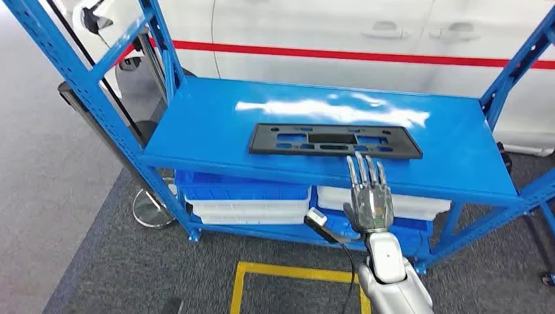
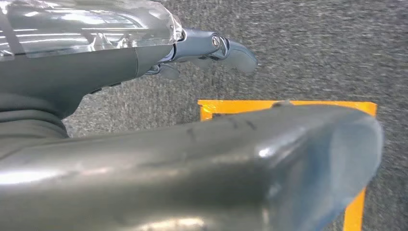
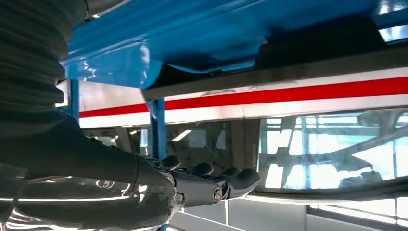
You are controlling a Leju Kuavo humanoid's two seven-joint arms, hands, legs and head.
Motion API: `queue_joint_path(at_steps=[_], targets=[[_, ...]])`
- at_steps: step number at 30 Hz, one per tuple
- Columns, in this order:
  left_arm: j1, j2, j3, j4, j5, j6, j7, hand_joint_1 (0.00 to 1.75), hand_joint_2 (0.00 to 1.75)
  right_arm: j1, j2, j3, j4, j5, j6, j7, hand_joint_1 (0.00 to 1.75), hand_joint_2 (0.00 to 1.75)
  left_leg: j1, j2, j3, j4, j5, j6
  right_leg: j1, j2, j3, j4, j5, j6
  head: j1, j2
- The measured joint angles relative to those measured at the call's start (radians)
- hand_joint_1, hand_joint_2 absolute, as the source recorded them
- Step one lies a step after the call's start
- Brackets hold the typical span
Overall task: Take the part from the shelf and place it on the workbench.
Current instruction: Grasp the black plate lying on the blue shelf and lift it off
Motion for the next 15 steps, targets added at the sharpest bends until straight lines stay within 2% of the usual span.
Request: queue_joint_path(at_steps=[2,3,4,5,7,8,9,11,13,15], targets=[[0.001,0.000,0.000,0.000,0.000,0.000,0.001,0.00,0.00,-0.001,0.000,0.007,0.008,0.000,0.000,0.000,0.00,1.75,0.000,0.000,-0.042,0.071,-0.022,-0.002,0.002,0.000,0.004,0.000,-0.004,-0.001,0.000,0.000],[0.002,0.000,0.000,0.000,0.000,0.000,0.001,0.00,0.00,-0.003,0.001,0.013,0.017,0.000,0.000,0.001,0.00,1.75,0.000,0.000,-0.075,0.123,-0.032,-0.003,0.004,0.000,0.008,0.000,-0.009,-0.002,0.000,0.000],[0.004,0.000,0.000,0.000,0.001,0.000,0.001,0.00,0.00,-0.003,0.001,0.019,0.025,0.000,0.000,0.002,0.00,1.75,0.000,0.000,-0.092,0.139,-0.022,-0.002,0.005,0.000,0.014,0.001,-0.014,-0.003,0.000,0.000],[0.006,0.000,0.000,0.000,0.001,-0.001,0.002,0.00,0.00,-0.004,0.003,0.023,0.032,0.000,0.000,0.004,0.00,1.75,0.000,0.000,-0.091,0.117,0.007,0.000,0.007,0.001,0.021,0.001,-0.019,-0.002,0.000,0.000],[0.007,0.000,0.000,0.000,0.001,-0.001,0.001,0.00,0.00,-0.008,0.007,0.030,0.042,0.000,0.000,0.006,0.00,1.75,-0.004,0.000,-0.040,-0.018,0.092,0.013,0.010,0.001,0.037,0.001,-0.031,0.000,0.000,0.000],[0.006,0.001,0.000,0.000,0.000,-0.002,0.001,0.00,0.00,-0.012,0.009,0.033,0.047,0.000,0.000,0.008,0.00,1.75,-0.007,0.001,-0.012,-0.083,0.118,0.021,0.012,0.002,0.043,0.002,-0.038,0.003,0.000,0.000],[0.005,0.002,0.000,0.000,0.000,-0.003,0.002,0.00,0.00,-0.016,0.011,0.036,0.051,0.000,0.000,0.010,0.00,1.75,-0.010,0.001,0.007,-0.127,0.131,0.027,0.013,0.002,0.047,0.001,-0.043,0.008,0.000,0.000],[0.005,0.002,0.000,0.001,0.000,-0.006,0.002,0.00,0.00,-0.022,0.012,0.042,0.060,0.000,0.000,0.016,0.00,1.75,-0.014,0.001,0.021,-0.153,0.124,0.036,0.014,0.002,0.051,0.005,-0.046,0.019,0.000,0.000],[0.006,0.000,0.000,0.001,-0.001,-0.009,0.003,0.00,0.00,-0.024,0.014,0.047,0.064,0.000,-0.001,0.024,0.00,1.75,-0.010,-0.001,0.032,-0.161,0.120,0.045,0.013,0.002,0.051,0.019,-0.050,0.030,0.000,0.000],[0.005,-0.001,-0.001,0.001,-0.001,-0.013,0.003,0.00,0.00,-0.028,0.014,0.051,0.067,0.000,-0.001,0.033,0.00,1.75,-0.005,-0.001,0.048,-0.167,0.116,0.054,0.011,0.002,0.019,0.085,-0.079,0.040,0.000,0.000]])
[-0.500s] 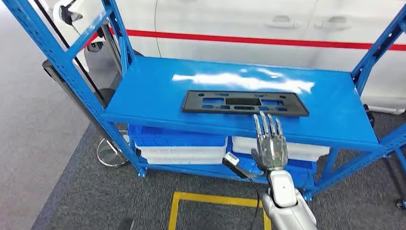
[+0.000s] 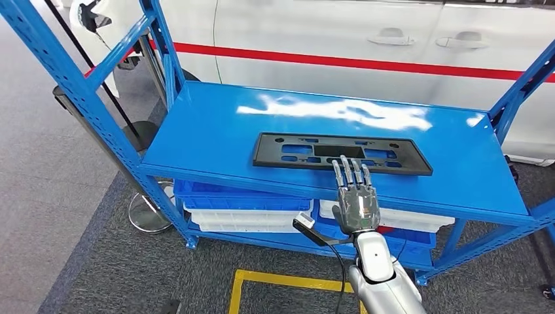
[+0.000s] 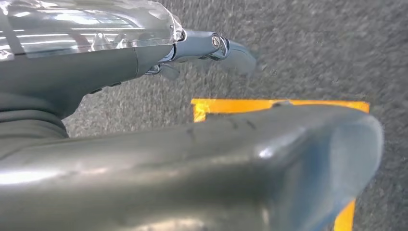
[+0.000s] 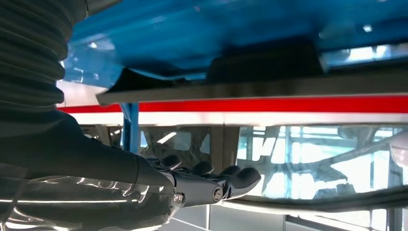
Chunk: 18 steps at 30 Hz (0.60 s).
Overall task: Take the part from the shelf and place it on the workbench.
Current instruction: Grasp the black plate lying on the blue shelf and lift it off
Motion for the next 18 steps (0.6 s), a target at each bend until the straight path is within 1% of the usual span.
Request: queue_joint_path(at_steps=[1,2,3,4,5,6,7,8,9,10,11,13,14,15,16,18], targets=[[-0.001,0.000,0.000,0.000,0.000,-0.001,0.000,0.00,0.00,-0.001,0.000,0.001,0.002,0.000,0.000,0.004,0.00,1.75,0.000,0.000,0.005,-0.001,-0.004,0.003,-0.003,0.000,-0.034,0.059,-0.023,0.004,0.000,0.000],[-0.001,0.000,-0.001,0.000,0.000,-0.003,0.001,0.00,0.00,-0.001,0.000,0.002,0.004,0.000,0.000,0.008,0.00,1.75,0.000,0.000,0.009,-0.001,-0.008,0.004,-0.006,0.000,-0.077,0.124,-0.047,0.008,0.000,0.000],[-0.001,0.000,-0.001,0.000,-0.001,-0.004,0.002,0.00,0.00,0.001,-0.001,0.003,0.007,0.000,0.000,0.011,0.00,1.75,0.000,0.000,0.014,-0.001,-0.013,0.004,-0.009,0.000,-0.117,0.178,-0.061,0.012,0.000,0.000],[0.000,-0.001,-0.001,0.000,-0.001,-0.005,0.002,0.00,0.00,0.003,-0.001,0.004,0.010,0.000,0.000,0.012,0.00,1.75,0.001,-0.001,0.020,0.000,-0.019,0.003,-0.012,-0.001,-0.145,0.204,-0.059,0.016,0.000,0.000],[0.002,-0.001,-0.002,0.000,-0.001,-0.005,0.003,0.00,0.00,0.004,-0.001,0.005,0.013,0.000,0.000,0.012,0.00,1.75,0.001,-0.001,0.028,0.000,-0.026,0.001,-0.015,-0.001,-0.156,0.192,-0.036,0.019,0.000,0.000],[0.003,-0.002,-0.002,0.000,-0.001,-0.005,0.003,0.00,0.00,0.005,-0.001,0.006,0.015,0.000,0.000,0.013,0.00,1.75,0.002,-0.001,0.037,0.001,-0.033,-0.002,-0.017,-0.001,-0.146,0.144,0.006,0.021,0.000,0.000],[0.003,-0.003,-0.002,0.000,0.000,-0.005,0.003,0.00,0.00,0.004,-0.001,0.006,0.016,0.000,0.000,0.012,0.00,1.75,0.003,-0.001,0.046,0.001,-0.041,-0.006,-0.019,-0.002,-0.125,0.074,0.057,0.021,0.000,0.000],[0.002,-0.003,-0.002,0.000,0.000,-0.005,0.004,0.00,0.00,0.003,-0.002,0.006,0.018,0.000,0.000,0.012,0.00,1.75,0.003,-0.001,0.054,0.002,-0.048,-0.011,-0.018,-0.002,-0.103,0.008,0.092,0.019,0.000,0.000],[0.000,-0.003,-0.002,0.000,0.000,-0.005,0.005,0.00,0.00,0.001,-0.002,0.006,0.019,0.000,0.000,0.010,0.00,1.75,0.002,-0.001,0.058,0.003,-0.055,-0.017,-0.016,-0.002,-0.088,-0.040,0.111,0.013,0.000,0.000],[-0.001,-0.003,-0.002,0.000,0.000,-0.005,0.006,0.00,0.00,0.000,-0.002,0.006,0.020,0.000,0.000,0.008,0.00,1.75,0.001,-0.001,0.060,0.002,-0.060,-0.023,-0.013,-0.001,-0.081,-0.065,0.119,0.005,0.000,0.000],[-0.002,-0.003,-0.002,0.000,0.000,-0.005,0.008,0.00,0.00,0.000,-0.002,0.006,0.022,0.000,0.000,0.007,0.00,1.75,0.000,-0.001,0.063,0.004,-0.063,-0.030,-0.011,-0.001,-0.080,-0.070,0.111,-0.004,0.000,0.000],[-0.003,-0.003,-0.002,0.000,0.000,-0.004,0.011,0.00,0.00,-0.001,-0.002,0.006,0.022,0.000,0.000,0.004,0.00,1.75,0.002,0.000,0.067,0.012,-0.067,-0.041,-0.012,0.002,-0.070,-0.073,0.112,-0.020,0.000,0.000],[-0.003,-0.003,-0.002,0.000,0.000,-0.003,0.012,0.00,0.00,-0.001,-0.002,0.006,0.022,0.000,0.000,0.000,0.00,1.75,0.003,0.000,0.061,0.036,-0.072,-0.046,-0.013,0.002,-0.062,-0.075,0.108,-0.028,0.000,0.000],[-0.004,-0.003,-0.002,0.000,0.001,-0.002,0.013,0.00,0.00,0.000,-0.001,0.007,0.022,0.000,0.000,-0.005,0.00,1.75,0.004,0.001,0.040,0.078,-0.084,-0.050,-0.013,0.002,-0.053,-0.076,0.104,-0.034,0.000,0.000],[-0.005,-0.003,-0.002,0.000,0.001,-0.001,0.014,0.00,0.00,0.002,0.000,0.007,0.022,0.000,0.000,-0.011,0.00,1.75,0.005,0.002,0.006,0.138,-0.104,-0.053,-0.013,0.001,-0.047,-0.077,0.100,-0.039,0.000,0.000],[-0.005,-0.003,-0.002,0.000,0.001,0.000,0.015,0.00,0.00,0.006,0.004,0.008,0.025,0.000,0.000,-0.023,0.00,1.75,0.005,0.002,-0.080,0.266,-0.155,-0.058,-0.009,0.002,-0.040,-0.077,0.091,-0.045,0.000,0.000]])
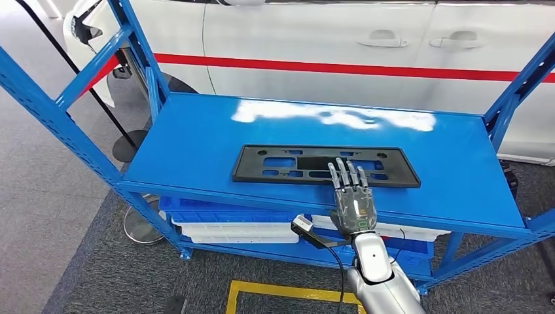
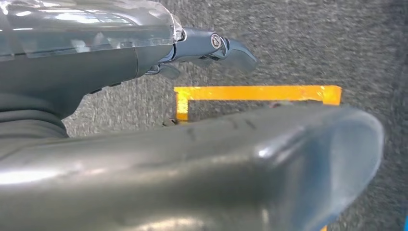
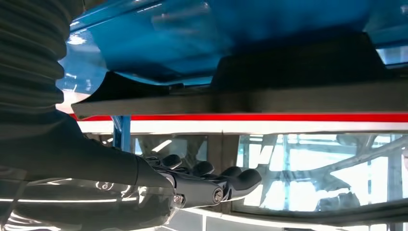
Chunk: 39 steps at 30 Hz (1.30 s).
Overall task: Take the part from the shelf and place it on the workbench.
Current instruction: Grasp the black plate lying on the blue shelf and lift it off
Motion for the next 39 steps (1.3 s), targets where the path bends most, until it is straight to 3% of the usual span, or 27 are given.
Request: queue_joint_path(at_steps=[1,2,3,5,6,9,11,13,15,16,17,19,20,22,24,27,30,32,33,35,36,37,39], targets=[[0.001,0.000,0.000,0.000,0.000,0.000,0.000,0.00,0.00,0.001,0.001,0.000,0.002,0.000,0.000,-0.005,0.00,1.75,0.000,0.000,-0.030,0.033,-0.011,0.001,0.003,0.001,0.004,0.000,-0.004,-0.002,0.000,0.000],[0.003,0.000,0.000,0.000,0.001,0.001,0.000,0.00,0.00,0.002,0.002,0.001,0.004,0.000,0.000,-0.009,0.00,1.75,-0.001,0.000,-0.043,0.030,-0.001,0.004,0.006,0.003,0.010,0.000,-0.009,-0.003,0.000,0.000],[0.004,0.000,0.000,0.000,0.001,0.001,0.001,0.00,0.00,0.004,0.003,0.001,0.005,0.000,0.000,-0.013,0.00,1.75,-0.002,0.000,-0.037,-0.008,0.032,0.010,0.009,0.004,0.017,0.000,-0.014,-0.003,0.000,0.000],[0.005,0.002,0.000,0.000,0.002,0.002,0.000,0.00,0.00,0.006,0.006,0.003,0.008,0.000,0.000,-0.021,0.00,1.75,-0.009,0.002,0.009,-0.146,0.121,0.030,0.015,0.006,0.032,0.000,-0.023,-0.003,0.000,0.000],[0.004,0.003,0.000,0.000,0.002,0.002,0.000,0.00,0.00,0.006,0.007,0.003,0.010,0.000,0.000,-0.024,0.00,1.75,-0.013,0.002,0.029,-0.200,0.137,0.038,0.017,0.008,0.037,0.000,-0.027,0.000,0.000,0.000],[0.004,0.005,0.000,0.000,0.004,0.003,-0.001,0.00,0.00,0.007,0.009,0.003,0.014,0.000,0.000,-0.032,0.00,1.75,-0.021,0.001,0.051,-0.255,0.125,0.053,0.014,0.014,0.039,0.009,-0.019,0.020,0.000,0.000],[0.005,0.004,0.000,0.000,0.009,0.004,-0.001,0.00,0.00,0.008,0.010,0.002,0.017,0.000,0.001,-0.040,0.00,1.75,-0.017,0.001,0.068,-0.271,0.150,0.066,0.013,0.012,0.033,0.033,-0.020,0.033,0.001,0.000],[0.003,0.003,0.000,0.000,0.015,0.004,-0.001,0.00,0.00,0.008,0.010,-0.001,0.018,-0.003,0.001,-0.053,0.00,1.75,-0.014,0.006,0.077,-0.274,0.165,0.071,0.010,0.008,-0.004,0.098,-0.072,0.044,0.001,0.000],[0.000,0.003,0.001,0.000,0.017,0.004,-0.001,0.00,0.00,0.008,0.010,-0.009,0.017,-0.018,0.001,-0.081,0.00,1.75,-0.013,0.010,0.072,-0.273,0.165,0.072,0.001,0.005,-0.073,0.217,-0.136,0.054,0.001,0.000],[0.000,0.003,0.001,0.000,0.017,0.004,-0.001,0.00,0.00,0.010,0.010,-0.014,0.016,-0.031,0.001,-0.098,0.00,1.75,-0.012,0.010,0.071,-0.272,0.165,0.070,-0.003,0.004,-0.098,0.260,-0.151,0.059,0.001,0.000],[0.001,0.002,0.001,0.000,0.017,0.003,-0.001,0.00,0.00,0.013,0.011,-0.021,0.013,-0.047,0.001,-0.120,0.00,1.75,-0.011,0.010,0.070,-0.270,0.164,0.068,-0.007,0.003,-0.107,0.272,-0.148,0.064,0.001,0.000],[0.004,0.002,0.001,0.000,0.018,0.003,-0.001,0.00,0.00,0.020,0.013,-0.037,0.001,-0.076,0.001,-0.161,0.00,1.75,-0.006,0.006,0.071,-0.264,0.161,0.059,-0.014,0.001,-0.071,0.187,-0.090,0.071,0.001,0.000],[0.004,0.001,0.001,0.000,0.018,0.003,-0.001,0.00,0.00,0.022,0.017,-0.045,-0.007,-0.091,0.001,-0.184,0.00,1.75,-0.004,0.005,0.071,-0.259,0.158,0.053,-0.016,0.001,-0.042,0.121,-0.056,0.072,0.001,0.000],[0.003,0.001,0.001,0.000,0.018,0.003,-0.001,0.00,0.00,0.021,0.029,-0.066,-0.030,-0.124,0.000,-0.227,0.00,1.75,-0.004,0.003,0.067,-0.248,0.152,0.038,-0.013,0.001,-0.008,0.035,-0.037,0.058,0.001,0.000],[0.003,0.001,0.001,0.000,0.017,0.002,-0.001,0.00,0.00,0.017,0.040,-0.093,-0.058,-0.165,0.000,-0.271,0.00,1.75,-0.005,0.002,0.065,-0.236,0.154,0.022,-0.008,0.001,-0.004,0.023,-0.040,0.036,0.001,0.000],[0.005,0.001,0.001,0.000,0.016,-0.001,-0.003,0.00,0.00,0.020,0.049,-0.113,-0.110,-0.210,0.000,-0.315,0.00,1.75,-0.001,0.002,0.052,-0.191,0.136,0.005,-0.009,-0.003,0.014,0.019,-0.028,0.016,0.001,0.000],[0.004,0.001,0.000,0.000,0.015,-0.007,-0.006,0.00,0.00,0.029,0.055,-0.114,-0.170,-0.222,0.000,-0.318,0.00,1.75,0.001,0.003,-0.033,-0.025,0.052,-0.005,-0.006,-0.006,0.024,0.018,-0.036,0.004,0.001,0.000],[0.007,0.001,0.000,0.000,0.014,-0.008,-0.007,0.00,0.00,0.039,0.055,-0.114,-0.193,-0.223,0.000,-0.315,0.00,1.75,0.001,0.003,-0.081,0.048,0.033,-0.006,-0.003,-0.006,0.029,0.019,-0.042,0.001,0.001,0.000],[0.008,0.001,0.000,0.000,0.014,-0.008,-0.007,0.00,0.00,0.044,0.055,-0.114,-0.203,-0.223,0.000,-0.313,0.00,1.75,0.001,0.003,-0.080,0.030,0.053,-0.003,-0.002,-0.005,0.034,0.019,-0.046,0.001,0.001,0.000],[0.008,0.002,0.000,0.000,0.014,-0.008,-0.010,0.00,0.00,0.049,0.055,-0.114,-0.220,-0.224,0.000,-0.309,0.00,1.75,-0.002,0.004,-0.034,-0.095,0.135,0.011,0.001,-0.004,0.047,0.019,-0.056,0.003,0.001,0.000],[0.007,0.003,0.000,0.000,0.014,-0.008,-0.011,0.00,0.00,0.050,0.055,-0.114,-0.226,-0.224,0.000,-0.307,0.00,1.75,-0.005,0.005,-0.009,-0.158,0.160,0.018,0.002,-0.004,0.053,0.018,-0.061,0.005,0.001,0.000],[0.006,0.004,0.000,0.000,0.014,-0.008,-0.012,0.00,0.00,0.050,0.055,-0.114,-0.232,-0.224,0.001,-0.304,0.00,1.75,-0.008,0.005,0.011,-0.203,0.169,0.024,0.003,-0.004,0.056,0.018,-0.066,0.009,0.001,0.000],[0.006,0.005,0.000,0.001,0.015,-0.008,-0.013,0.00,0.00,0.055,0.055,-0.112,-0.240,-0.220,0.002,-0.299,0.00,1.75,-0.014,0.005,0.024,-0.228,0.162,0.030,0.004,-0.004,0.059,0.017,-0.074,0.020,0.001,0.000]])
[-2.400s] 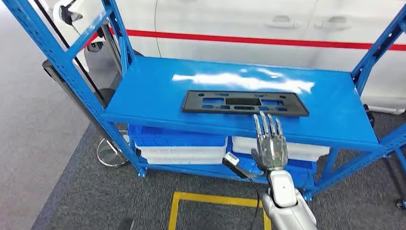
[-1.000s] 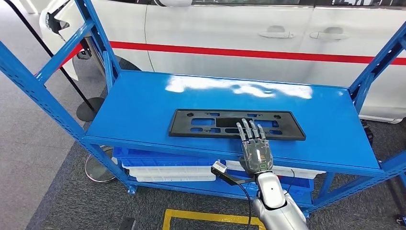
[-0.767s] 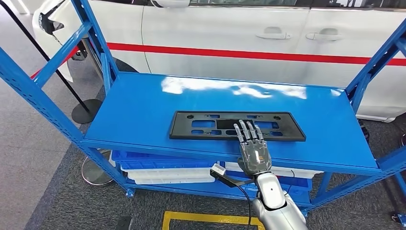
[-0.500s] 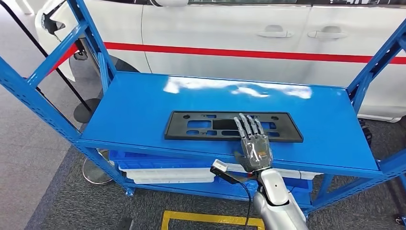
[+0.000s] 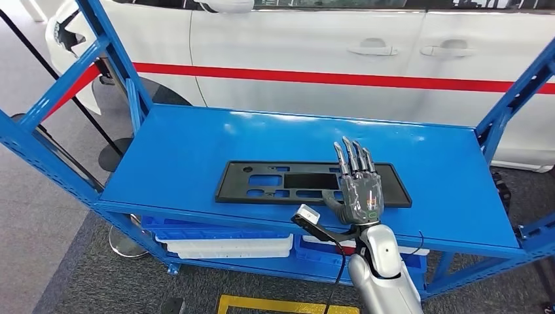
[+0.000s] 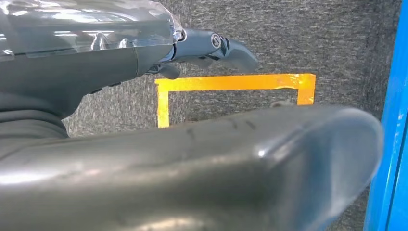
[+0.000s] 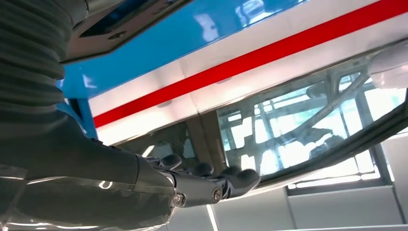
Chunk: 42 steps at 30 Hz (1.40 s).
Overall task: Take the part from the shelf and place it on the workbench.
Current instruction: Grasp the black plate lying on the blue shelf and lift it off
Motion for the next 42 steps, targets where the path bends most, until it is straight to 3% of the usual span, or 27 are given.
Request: queue_joint_path(at_steps=[2,4,7,8,9,10,11,13,14,18,20,22,23,24,25,27,29,33,35,37,38,39,40,42], targets=[[0.002,-0.001,0.000,0.000,0.001,0.000,0.000,0.00,0.00,0.004,0.000,0.002,-0.007,0.005,0.001,0.003,0.00,1.75,0.005,-0.001,0.013,-0.013,0.010,0.008,0.001,-0.001,0.007,0.001,-0.010,0.013,0.000,0.000],[0.000,-0.003,0.000,0.000,0.001,0.001,0.001,0.00,0.00,0.003,0.000,0.003,-0.011,0.007,0.002,0.006,0.00,1.75,0.011,-0.001,0.030,-0.028,0.010,0.017,0.002,0.000,-0.011,0.049,-0.038,0.022,0.000,0.000],[-0.004,-0.003,0.000,0.000,0.002,0.003,0.001,0.00,0.00,0.010,-0.001,0.003,-0.011,0.002,0.002,0.010,0.00,1.75,0.011,-0.002,0.042,-0.032,-0.001,0.025,-0.004,0.000,-0.127,0.236,-0.105,0.031,0.000,0.000],[-0.003,-0.003,0.000,0.000,0.002,0.005,0.001,0.00,0.00,0.014,-0.002,0.003,-0.010,-0.004,0.002,0.010,0.00,1.75,0.011,-0.003,0.045,-0.030,-0.006,0.025,-0.006,0.000,-0.159,0.273,-0.104,0.034,0.000,0.000],[-0.001,-0.003,0.000,0.000,0.002,0.008,0.000,0.00,0.00,0.017,-0.002,0.003,-0.009,-0.012,0.002,0.011,0.00,1.75,0.011,-0.005,0.051,-0.028,-0.012,0.023,-0.008,0.000,-0.173,0.271,-0.080,0.036,0.000,0.000],[0.000,-0.004,0.000,0.000,0.002,0.010,-0.001,0.00,0.00,0.019,-0.003,0.003,-0.010,-0.026,0.002,0.010,0.00,1.75,0.011,-0.006,0.058,-0.025,-0.020,0.021,-0.010,0.000,-0.165,0.229,-0.037,0.037,0.000,0.000],[0.001,-0.004,0.000,0.000,0.002,0.012,-0.002,0.00,0.00,0.020,-0.003,0.003,-0.011,-0.044,0.001,0.007,0.00,1.75,0.012,-0.007,0.065,-0.021,-0.028,0.019,-0.011,0.000,-0.142,0.159,0.014,0.036,0.000,0.000],[0.000,-0.005,0.000,0.000,0.001,0.014,-0.004,0.00,0.00,0.023,-0.005,0.003,-0.018,-0.095,0.001,-0.007,0.00,1.75,0.009,-0.008,0.074,-0.013,-0.043,0.011,-0.010,0.001,-0.097,0.045,0.069,0.031,0.000,0.000],[-0.001,-0.005,0.000,0.000,0.001,0.015,-0.004,0.00,0.00,0.027,-0.006,0.003,-0.025,-0.125,0.000,-0.017,0.00,1.75,0.007,-0.009,0.075,-0.011,-0.048,0.005,-0.009,0.001,-0.087,0.019,0.074,0.027,0.000,0.000],[0.000,-0.002,0.000,0.000,0.000,0.009,-0.018,0.00,0.00,0.047,-0.012,0.003,-0.080,-0.239,0.000,-0.060,0.00,1.75,0.008,-0.008,0.073,0.001,-0.065,-0.018,-0.010,0.003,-0.081,0.005,0.072,0.005,0.000,0.000],[-0.001,0.000,0.000,0.000,-0.002,0.004,-0.030,0.00,0.00,0.054,-0.015,0.003,-0.112,-0.265,0.002,-0.071,0.00,1.75,0.011,-0.006,0.042,0.078,-0.116,-0.027,-0.015,0.001,-0.076,-0.001,0.074,-0.003,0.000,0.000],[-0.001,0.000,-0.001,0.000,-0.003,0.003,-0.035,0.00,0.00,0.065,-0.019,0.003,-0.139,-0.281,0.003,-0.077,0.00,1.75,0.013,-0.005,-0.017,0.211,-0.179,-0.034,-0.015,-0.001,-0.076,-0.001,0.073,-0.005,0.000,0.000],[-0.001,0.001,-0.001,0.000,-0.003,0.003,-0.036,0.00,0.00,0.071,-0.021,0.003,-0.149,-0.285,0.003,-0.079,0.00,1.75,0.014,-0.005,-0.039,0.259,-0.193,-0.037,-0.014,-0.002,-0.076,-0.001,0.073,-0.005,0.000,0.000],[0.000,0.001,-0.001,0.000,-0.003,0.003,-0.036,0.00,0.00,0.077,-0.023,0.003,-0.158,-0.289,0.003,-0.081,0.00,1.75,0.015,-0.005,-0.044,0.273,-0.188,-0.038,-0.014,-0.002,-0.076,-0.001,0.073,-0.005,0.000,0.000],[0.001,0.002,-0.001,0.000,-0.004,0.003,-0.036,0.00,0.00,0.082,-0.025,0.003,-0.167,-0.292,0.003,-0.082,0.00,1.75,0.015,-0.005,-0.031,0.245,-0.163,-0.038,-0.014,-0.002,-0.076,0.000,0.074,-0.005,0.000,0.000],[-0.001,0.004,-0.002,0.000,-0.005,0.001,-0.036,0.00,0.00,0.086,-0.028,0.003,-0.184,-0.297,0.003,-0.084,0.00,1.75,0.016,-0.005,0.036,0.108,-0.095,-0.034,-0.014,-0.001,-0.076,0.002,0.075,-0.002,0.000,0.000],[-0.004,0.006,-0.003,0.000,-0.008,0.000,-0.036,0.00,0.00,0.088,-0.030,0.003,-0.199,-0.302,0.003,-0.086,0.00,1.75,0.012,-0.006,0.083,0.006,-0.061,-0.022,-0.011,-0.001,-0.079,0.004,0.080,0.008,0.000,0.000],[-0.004,0.006,-0.004,0.000,-0.016,-0.001,-0.033,0.00,0.00,0.094,-0.034,0.003,-0.214,-0.315,0.002,-0.093,0.00,1.75,0.009,-0.006,0.080,-0.017,-0.039,0.008,-0.010,0.000,-0.089,0.009,0.083,0.035,0.000,0.000],[-0.007,0.007,-0.004,0.000,-0.015,0.000,-0.032,0.00,0.00,0.096,-0.038,0.003,-0.215,-0.320,0.002,-0.097,0.00,1.75,0.012,-0.004,0.067,-0.025,-0.025,0.024,-0.011,0.001,-0.116,0.077,0.023,0.043,0.000,0.000],[-0.008,0.008,-0.004,0.000,-0.015,0.001,-0.032,0.00,0.00,0.099,-0.040,0.003,-0.216,-0.322,0.002,-0.100,0.00,1.75,0.009,-0.003,0.049,-0.026,-0.015,0.031,-0.011,0.001,-0.162,0.206,-0.061,0.048,0.001,0.000],[-0.008,0.008,-0.004,0.000,-0.015,0.003,-0.032,0.00,0.00,0.102,-0.041,0.003,-0.215,-0.322,0.002,-0.101,0.00,1.75,0.007,-0.003,0.041,-0.025,-0.010,0.032,-0.011,0.001,-0.178,0.261,-0.085,0.049,0.001,0.000],[-0.007,0.008,-0.004,0.000,-0.014,0.004,-0.032,0.00,0.00,0.106,-0.042,0.003,-0.215,-0.322,0.002,-0.102,0.00,1.75,0.006,-0.003,0.033,-0.025,-0.004,0.031,-0.011,0.001,-0.177,0.283,-0.089,0.049,0.001,0.000],[-0.007,0.008,-0.004,0.000,-0.014,0.006,-0.032,0.00,0.00,0.109,-0.043,0.003,-0.215,-0.321,0.002,-0.102,0.00,1.75,0.005,-0.003,0.027,-0.025,0.001,0.030,-0.011,0.001,-0.157,0.268,-0.077,0.047,0.000,0.000],[-0.007,0.008,-0.003,0.000,-0.014,0.008,-0.032,0.00,0.00,0.111,-0.045,0.004,-0.215,-0.319,0.004,-0.105,0.00,1.75,0.003,-0.004,0.018,-0.023,0.010,0.026,-0.009,0.001,-0.065,0.138,-0.032,0.038,0.000,0.000]])
